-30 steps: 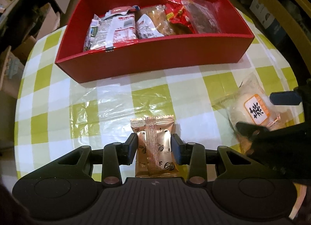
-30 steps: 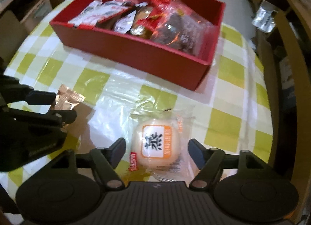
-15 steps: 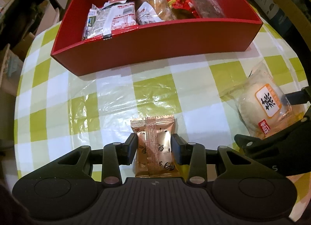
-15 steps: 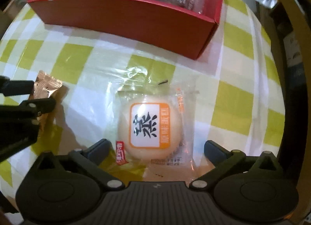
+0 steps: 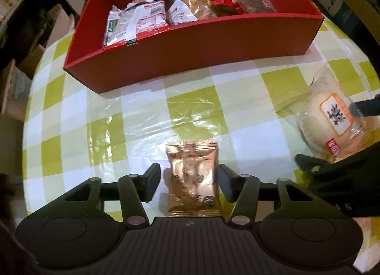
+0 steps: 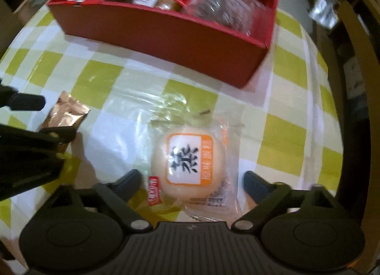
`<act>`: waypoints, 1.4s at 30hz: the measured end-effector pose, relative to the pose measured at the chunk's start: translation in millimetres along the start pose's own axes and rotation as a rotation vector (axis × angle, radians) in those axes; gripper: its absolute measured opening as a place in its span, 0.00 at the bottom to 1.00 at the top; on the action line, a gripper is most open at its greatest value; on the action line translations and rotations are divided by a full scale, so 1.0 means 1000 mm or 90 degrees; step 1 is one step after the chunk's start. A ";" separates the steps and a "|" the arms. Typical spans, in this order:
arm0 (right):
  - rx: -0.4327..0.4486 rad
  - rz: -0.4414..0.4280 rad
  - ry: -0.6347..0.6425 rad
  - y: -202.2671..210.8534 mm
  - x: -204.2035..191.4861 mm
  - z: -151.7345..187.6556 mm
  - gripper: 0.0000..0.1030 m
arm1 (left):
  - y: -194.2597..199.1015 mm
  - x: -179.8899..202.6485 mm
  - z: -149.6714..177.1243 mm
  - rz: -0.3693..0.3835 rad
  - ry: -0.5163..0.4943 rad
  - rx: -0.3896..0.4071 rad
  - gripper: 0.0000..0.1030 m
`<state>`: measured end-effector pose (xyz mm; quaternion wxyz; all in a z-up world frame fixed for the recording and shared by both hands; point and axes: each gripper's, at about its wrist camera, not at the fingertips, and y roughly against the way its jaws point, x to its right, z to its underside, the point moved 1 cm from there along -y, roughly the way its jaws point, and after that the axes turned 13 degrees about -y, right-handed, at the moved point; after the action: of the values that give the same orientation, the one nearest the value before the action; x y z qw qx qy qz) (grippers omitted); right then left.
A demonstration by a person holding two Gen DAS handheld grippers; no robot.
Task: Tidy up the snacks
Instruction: 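Lift wrapped bun with right tool while left tool lifts bronze foil packet, then carry and release wrapped bun with right gripper while left gripper releases bronze packet in box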
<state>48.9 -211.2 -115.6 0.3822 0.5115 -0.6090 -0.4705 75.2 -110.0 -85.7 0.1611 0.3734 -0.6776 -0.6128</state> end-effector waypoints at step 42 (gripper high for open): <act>0.137 0.050 -0.005 0.063 -0.007 -0.024 0.63 | 0.047 -0.012 -0.003 -0.125 -0.017 0.092 0.33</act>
<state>56.1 -206.4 -48.5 0.3407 0.5232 -0.6773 -0.3891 71.1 -105.3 -37.5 0.0635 0.4403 -0.6824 -0.5800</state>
